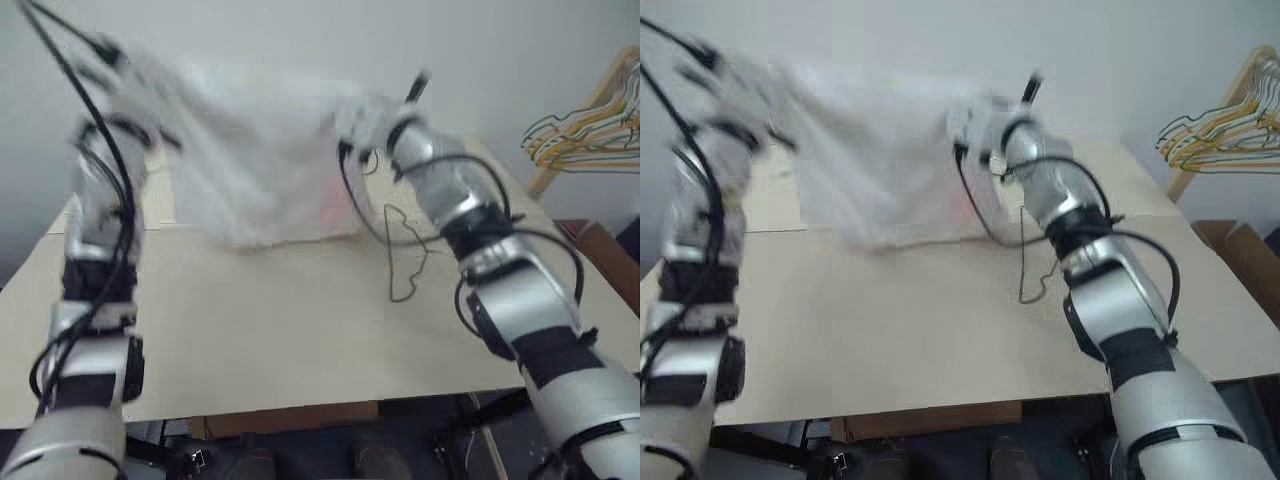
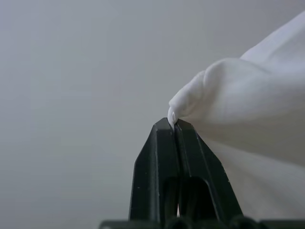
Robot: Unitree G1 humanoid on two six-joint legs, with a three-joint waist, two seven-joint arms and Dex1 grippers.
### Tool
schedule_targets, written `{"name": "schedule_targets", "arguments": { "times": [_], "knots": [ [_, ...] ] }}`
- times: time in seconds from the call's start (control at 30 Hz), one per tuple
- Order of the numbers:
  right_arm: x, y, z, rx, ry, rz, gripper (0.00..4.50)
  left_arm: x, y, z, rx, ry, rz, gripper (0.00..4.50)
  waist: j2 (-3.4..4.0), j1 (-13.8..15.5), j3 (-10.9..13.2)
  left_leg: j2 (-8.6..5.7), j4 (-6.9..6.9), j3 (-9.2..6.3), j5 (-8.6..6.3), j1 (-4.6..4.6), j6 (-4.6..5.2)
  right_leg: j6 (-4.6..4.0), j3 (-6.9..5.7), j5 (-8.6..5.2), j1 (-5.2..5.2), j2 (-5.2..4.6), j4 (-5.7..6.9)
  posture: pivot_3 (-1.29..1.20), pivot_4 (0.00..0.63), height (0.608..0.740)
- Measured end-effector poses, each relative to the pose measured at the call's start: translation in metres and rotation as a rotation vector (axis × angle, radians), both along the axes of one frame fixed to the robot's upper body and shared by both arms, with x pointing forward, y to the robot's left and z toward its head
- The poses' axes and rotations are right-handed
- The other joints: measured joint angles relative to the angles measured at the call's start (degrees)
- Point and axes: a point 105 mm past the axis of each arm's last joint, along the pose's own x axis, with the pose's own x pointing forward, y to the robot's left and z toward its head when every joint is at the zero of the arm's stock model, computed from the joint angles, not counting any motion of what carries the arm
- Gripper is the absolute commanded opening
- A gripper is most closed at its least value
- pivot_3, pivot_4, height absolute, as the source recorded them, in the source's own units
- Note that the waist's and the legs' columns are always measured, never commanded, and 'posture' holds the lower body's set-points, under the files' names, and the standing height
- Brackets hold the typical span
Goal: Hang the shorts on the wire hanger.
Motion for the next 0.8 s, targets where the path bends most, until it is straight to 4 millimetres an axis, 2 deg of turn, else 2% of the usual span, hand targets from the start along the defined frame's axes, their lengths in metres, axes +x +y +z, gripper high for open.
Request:
{"name": "schedule_targets", "arguments": {
  "times": [0.03, 0.1, 0.17, 0.27, 0.3, 0.33, 0.43, 0.47, 0.57, 0.63, 0.7, 0.8],
  "knots": [
    [-0.009, -0.003, 0.016, 0.041, -0.107, 0.014, 0.03, -0.014, 0.003, 0.014, 0.023, -0.079, 0.009, 0.00, 0.01, -0.41, -0.06, -0.06, -0.30, 0.02, -0.02, 0.11, 0.02, 0.00, -0.03, 0.00, -0.04, -0.05, -0.01, 0.01, 0.000, 0.740],
    [-0.027, -0.005, 0.038, 0.091, -0.260, 0.061, 0.03, -0.035, 0.005, 0.027, 0.059, -0.173, -0.001, 0.00, 0.10, -0.93, -0.12, -0.08, -0.52, 0.01, -0.09, 0.12, 0.10, 0.03, -0.12, -0.02, -0.09, -0.07, -0.13, 0.01, 0.000, 0.740],
    [-0.034, 0.000, 0.035, 0.082, -0.281, 0.112, 0.03, -0.041, 0.013, 0.019, 0.067, -0.158, 0.001, 0.00, 0.10, -1.61, -0.19, -0.09, -0.54, -0.01, -0.17, 0.10, 0.22, 0.06, -0.17, -0.04, 0.01, -0.07, -0.23, 0.01, 0.000, 0.740],
    [-0.030, 0.003, -0.013, 0.001, -0.150, 0.174, 0.03, -0.048, 0.026, -0.028, 0.112, 0.002, -0.041, 0.00, 0.07, -2.42, -0.35, -0.23, -0.31, -0.01, -0.31, 0.12, 0.43, 0.27, -0.13, -0.15, 0.32, -0.17, -0.57, 0.02, 0.000, 0.740],
    [-0.027, 0.005, -0.037, -0.043, -0.071, 0.191, 0.03, -0.050, 0.029, -0.050, 0.117, 0.084, -0.070, 0.00, 0.05, -2.58, -0.37, -0.30, -0.13, 0.01, -0.29, 0.02, 0.49, 0.35, -0.12, -0.15, 0.36, -0.26, -0.64, 0.02, 0.000, 0.740],
    [-0.025, 0.008, -0.067, -0.098, 0.023, 0.213, 0.03, -0.053, 0.031, -0.077, 0.132, 0.184, -0.098, 0.00, 0.05, -2.84, -0.37, -0.34, 0.01, 0.00, -0.50, 0.01, 1.02, 0.37, -0.11, -0.15, 0.46, -0.31, -0.65, 0.03, 0.000, 0.740],
    [-0.029, 0.006, -0.136, -0.244, 0.230, 0.265, 0.03, -0.064, 0.030, -0.134, 0.181, 0.420, -0.170, 0.00, 0.07, -3.11, -0.32, -0.34, 0.47, -0.04, -0.40, 0.06, 1.34, 0.43, -0.12, 0.03, 0.69, -0.27, -0.58, 0.03, 0.000, 0.740],
    [-0.032, 0.004, -0.151, -0.279, 0.276, 0.283, 0.03, -0.068, 0.028, -0.146, 0.192, 0.473, -0.192, 0.00, 0.08, -3.07, -0.27, -0.33, 0.60, -0.05, -0.39, 0.24, 1.36, 0.43, -0.12, 0.03, 0.94, -0.27, -0.62, 0.04, 0.000, 0.740],
    [-0.056, 0.009, -0.199, -0.465, 0.417, 0.406, 0.03, -0.095, 0.025, -0.190, 0.263, 0.671, -0.246, 0.00, 0.18, -3.04, -0.15, -0.26, 0.49, -0.03, -0.48, 1.80, 1.53, 0.46, -0.12, -0.11, 2.46, -0.21, -0.79, 0.04, 0.000, 0.740],
    [-0.069, 0.010, -0.224, -0.537, 0.497, 0.460, 0.03, -0.110, 0.026, -0.216, 0.288, 0.796, -0.269, 0.00, 0.25, -3.00, -0.08, -0.08, 0.42, -0.03, -0.50, 2.63, 1.55, 0.73, -0.12, -0.39, 3.35, -0.04, -1.10, 0.04, 0.000, 0.740],
    [-0.083, 0.012, -0.237, -0.611, 0.551, 0.516, 0.03, -0.130, 0.026, -0.241, 0.363, 0.948, -0.288, 0.00, 0.25, -3.06, -0.08, 0.03, 0.40, 0.00, -0.50, 2.78, 1.55, 0.60, -0.07, -0.45, 3.43, 0.07, -1.13, 0.04, 0.000, 0.740],
    [-0.100, 0.001, -0.252, -0.711, 0.671, 0.568, 0.03, -0.162, 0.027, -0.278, 0.414, 1.179, -0.339, 0.00, 0.24, -2.71, -0.09, 0.07, 0.36, 0.04, -0.54, 2.67, 1.60, 0.61, -0.05, -0.36, 3.33, 0.09, -1.17, 0.04, 0.000, 0.740]
  ]
}}
